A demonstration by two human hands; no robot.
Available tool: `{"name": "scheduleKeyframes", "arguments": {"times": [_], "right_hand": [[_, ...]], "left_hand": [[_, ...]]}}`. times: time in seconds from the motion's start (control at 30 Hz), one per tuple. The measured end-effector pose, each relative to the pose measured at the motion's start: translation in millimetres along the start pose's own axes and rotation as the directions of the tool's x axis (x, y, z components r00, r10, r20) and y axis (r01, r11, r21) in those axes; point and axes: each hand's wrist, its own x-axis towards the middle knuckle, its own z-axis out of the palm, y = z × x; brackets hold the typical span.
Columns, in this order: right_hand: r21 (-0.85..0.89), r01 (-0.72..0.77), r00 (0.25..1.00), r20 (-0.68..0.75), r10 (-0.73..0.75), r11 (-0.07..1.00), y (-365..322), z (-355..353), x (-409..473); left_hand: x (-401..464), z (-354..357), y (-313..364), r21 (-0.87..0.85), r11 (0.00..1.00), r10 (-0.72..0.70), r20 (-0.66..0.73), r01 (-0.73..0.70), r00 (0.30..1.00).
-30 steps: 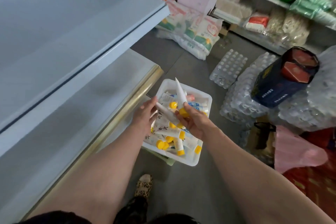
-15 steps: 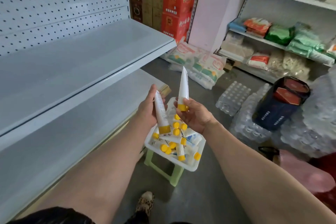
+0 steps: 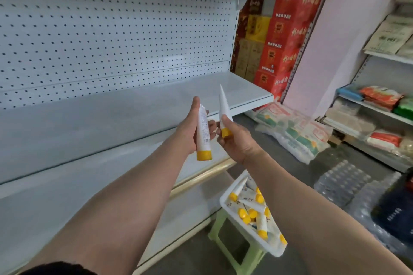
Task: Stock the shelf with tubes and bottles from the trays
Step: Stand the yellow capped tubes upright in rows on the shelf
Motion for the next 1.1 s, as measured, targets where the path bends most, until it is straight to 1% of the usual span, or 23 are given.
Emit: {"name": "scheduleKeyframes", "arguments": {"times": [0.1, 0.17, 0.3, 0.4, 0.47, 0.53, 0.63, 0.7, 0.8, 0.87, 0.97, 1.03, 1.1], "right_hand": [[-0.007, 0.044, 0.998, 0.038, -0.044, 0.999, 5, 45, 9], [0.010, 0.048, 0.996, 0.078, -0.049, 0.999, 10, 76, 18], [-0.040, 0.030, 0.990, 0.139, -0.024, 0.999, 33, 141, 44], [-0.066, 0.014, 0.982, 0.188, -0.001, 0.998, 61, 193, 63], [-0.065, 0.001, 0.976, 0.217, 0.013, 0.998, 82, 228, 75], [-0.026, -0.026, 0.968, 0.249, 0.031, 0.999, 103, 263, 84], [0.030, -0.066, 0.958, 0.283, 0.055, 0.997, 131, 307, 91], [0.012, -0.073, 0.951, 0.303, 0.066, 0.997, 149, 330, 96], [-0.015, -0.088, 0.940, 0.328, 0.089, 0.996, 171, 359, 102], [-0.037, -0.101, 0.939, 0.328, 0.108, 0.994, 185, 377, 104], [-0.094, -0.110, 0.937, 0.322, 0.135, 0.989, 207, 397, 106], [-0.113, -0.109, 0.934, 0.329, 0.141, 0.988, 219, 410, 105], [-0.153, -0.094, 0.934, 0.329, 0.140, 0.984, 230, 423, 105]], "left_hand": [[-5, -32, 28, -0.016, 0.999, 0.048, -0.105, -0.050, 0.993], [-7, -58, 49, -0.047, 0.996, 0.063, -0.154, -0.071, 0.986], [-9, -121, 97, -0.142, 0.987, 0.045, -0.246, -0.082, 0.968], [-17, -176, 132, -0.146, 0.982, 0.066, -0.324, -0.118, 0.944], [-23, -215, 154, -0.147, 0.979, 0.081, -0.352, -0.141, 0.932], [-30, -253, 173, -0.141, 0.980, 0.081, -0.358, -0.140, 0.930], [-38, -303, 187, -0.039, 0.996, 0.063, -0.339, -0.081, 0.939], [-44, -332, 191, 0.032, 0.998, 0.066, -0.329, -0.059, 0.942], [-50, -376, 195, 0.068, 0.993, 0.117, -0.356, -0.099, 0.927], [-53, -405, 197, 0.121, 0.985, 0.160, -0.417, -0.120, 0.895], [-60, -441, 198, 0.202, 0.966, 0.244, -0.514, -0.161, 0.822], [-63, -464, 200, 0.243, 0.940, 0.336, -0.545, -0.239, 0.768], [-69, -486, 202, 0.312, 0.896, 0.441, -0.546, -0.316, 0.712]]}}
